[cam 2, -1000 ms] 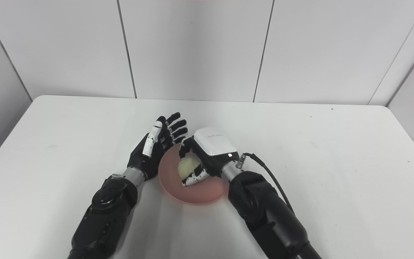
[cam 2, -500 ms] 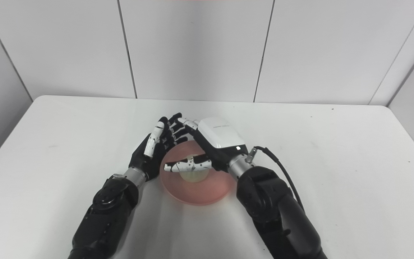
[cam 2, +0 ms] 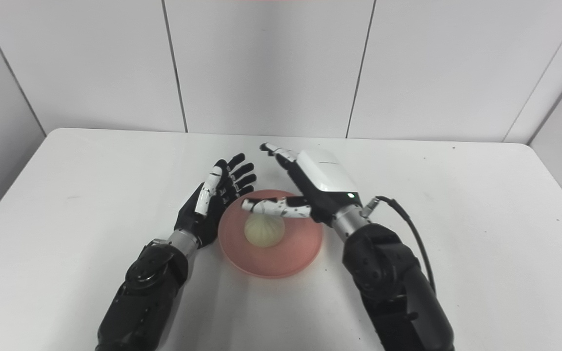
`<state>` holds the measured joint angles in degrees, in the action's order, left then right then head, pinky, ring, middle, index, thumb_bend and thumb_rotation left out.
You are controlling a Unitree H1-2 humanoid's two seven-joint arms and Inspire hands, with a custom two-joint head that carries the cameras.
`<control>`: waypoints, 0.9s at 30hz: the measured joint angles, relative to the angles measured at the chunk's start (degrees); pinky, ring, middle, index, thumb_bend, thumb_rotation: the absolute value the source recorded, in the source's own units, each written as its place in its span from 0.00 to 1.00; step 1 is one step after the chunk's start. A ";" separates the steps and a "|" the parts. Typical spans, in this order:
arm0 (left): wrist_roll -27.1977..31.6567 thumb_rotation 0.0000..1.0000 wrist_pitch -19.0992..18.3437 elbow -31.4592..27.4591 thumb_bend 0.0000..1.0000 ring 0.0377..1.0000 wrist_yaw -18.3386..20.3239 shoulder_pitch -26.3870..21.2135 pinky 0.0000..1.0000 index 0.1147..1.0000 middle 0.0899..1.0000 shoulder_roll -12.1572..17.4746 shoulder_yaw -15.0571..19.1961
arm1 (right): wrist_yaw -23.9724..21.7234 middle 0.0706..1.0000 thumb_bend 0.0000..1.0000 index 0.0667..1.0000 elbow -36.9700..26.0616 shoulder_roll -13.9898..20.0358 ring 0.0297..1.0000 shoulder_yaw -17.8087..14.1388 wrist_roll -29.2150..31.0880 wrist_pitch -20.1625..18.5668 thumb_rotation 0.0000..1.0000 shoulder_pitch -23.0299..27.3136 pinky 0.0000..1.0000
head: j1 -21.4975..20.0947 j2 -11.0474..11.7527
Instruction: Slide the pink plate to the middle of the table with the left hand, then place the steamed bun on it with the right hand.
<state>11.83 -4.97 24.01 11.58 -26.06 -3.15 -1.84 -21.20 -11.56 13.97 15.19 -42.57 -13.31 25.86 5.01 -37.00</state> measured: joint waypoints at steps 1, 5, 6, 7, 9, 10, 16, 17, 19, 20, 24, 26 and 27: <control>-0.40 1.00 -0.89 -1.26 0.45 0.93 -0.61 0.44 0.95 0.95 0.94 0.00 0.03 | 0.26 0.88 0.76 0.90 0.37 0.04 0.82 -0.71 0.88 0.00 0.99 -0.11 0.72 | -0.17 0.09; -1.36 1.00 -3.07 -6.34 0.47 0.94 -2.55 3.12 0.96 0.96 0.96 0.06 0.14 | 3.67 0.92 0.73 0.95 0.63 -0.12 0.88 -4.28 4.32 0.16 1.00 -0.17 0.78 | -1.05 0.44; -1.89 1.00 -3.60 -7.56 0.47 0.95 -3.00 3.70 0.96 0.96 0.96 0.21 0.28 | 4.74 0.93 0.72 0.96 0.63 -0.17 0.89 -5.06 5.28 0.23 1.00 -0.16 0.79 | -1.23 0.61; -2.17 1.00 -3.84 -8.42 0.47 0.95 -3.49 4.21 0.96 0.96 0.96 0.35 0.53 | 5.57 0.94 0.72 0.98 0.63 -0.23 0.89 -5.58 5.74 0.29 1.00 -0.16 0.80 | -1.75 0.96; -2.19 1.00 -4.45 -10.00 0.48 0.96 -4.34 5.02 0.96 0.97 0.97 0.56 1.28 | 7.29 0.97 0.72 1.00 0.62 -0.31 0.92 -6.18 6.25 0.38 1.00 -0.16 0.83 | -2.11 1.23; -2.21 1.00 -4.83 -11.23 0.49 0.96 -4.76 5.41 0.96 0.97 0.97 0.67 1.78 | 8.21 0.97 0.72 1.00 0.61 -0.34 0.92 -6.63 6.72 0.41 1.00 -0.16 0.83 | -2.11 1.23; -3.56 1.00 -5.63 -14.85 0.50 1.00 -6.33 7.63 0.99 1.00 1.00 2.18 2.93 | 10.43 1.00 0.73 1.00 0.44 -0.61 0.99 -10.33 12.10 0.39 1.00 -0.48 0.94 | -3.60 2.02; -3.77 1.00 -5.62 -15.13 0.49 1.00 -6.67 7.85 1.00 1.00 1.00 2.31 2.94 | 10.65 1.00 0.72 1.00 0.04 -0.66 1.00 -10.73 12.86 0.38 1.00 -0.93 0.95 | -3.60 2.02; -4.68 1.00 -5.33 -15.68 0.48 1.00 -7.21 8.34 1.00 1.00 1.00 2.31 2.93 | 10.74 1.00 0.71 1.00 -0.68 -1.15 1.00 -11.58 14.86 0.16 1.00 -2.26 0.97 | -4.13 2.02; -4.91 1.00 -5.06 -16.03 0.48 1.00 -7.40 8.73 1.00 1.00 1.00 2.30 2.75 | 10.80 1.00 0.71 1.00 -0.94 -1.86 1.00 -12.41 16.63 -0.13 1.00 -3.05 0.97 | -4.22 2.11; -7.62 1.00 -0.81 -15.99 0.52 1.00 -7.82 10.56 0.99 1.00 1.00 2.21 1.07 | 11.26 1.00 0.64 1.00 -1.01 -6.10 1.00 -17.22 26.13 -3.26 1.00 -6.91 1.00 | -4.75 2.11; -8.81 1.00 1.23 -15.24 0.54 1.00 -8.70 10.91 0.99 1.00 1.00 1.98 0.52 | 11.21 1.00 0.59 1.00 -0.85 -7.49 1.00 -18.53 29.97 -4.73 1.00 -8.77 1.00 | -4.92 2.02; -9.15 1.00 1.51 -15.19 0.54 1.00 -8.95 11.10 1.00 1.00 1.00 1.85 0.44 | 11.20 1.00 0.52 1.00 -0.79 -7.86 1.00 -18.85 31.47 -5.54 1.00 -9.27 1.00 | -4.92 2.02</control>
<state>2.68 -3.46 8.82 2.63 -14.97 -1.31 -1.40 -10.00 -12.35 6.10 -3.66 -11.10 -18.86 16.59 0.09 -34.98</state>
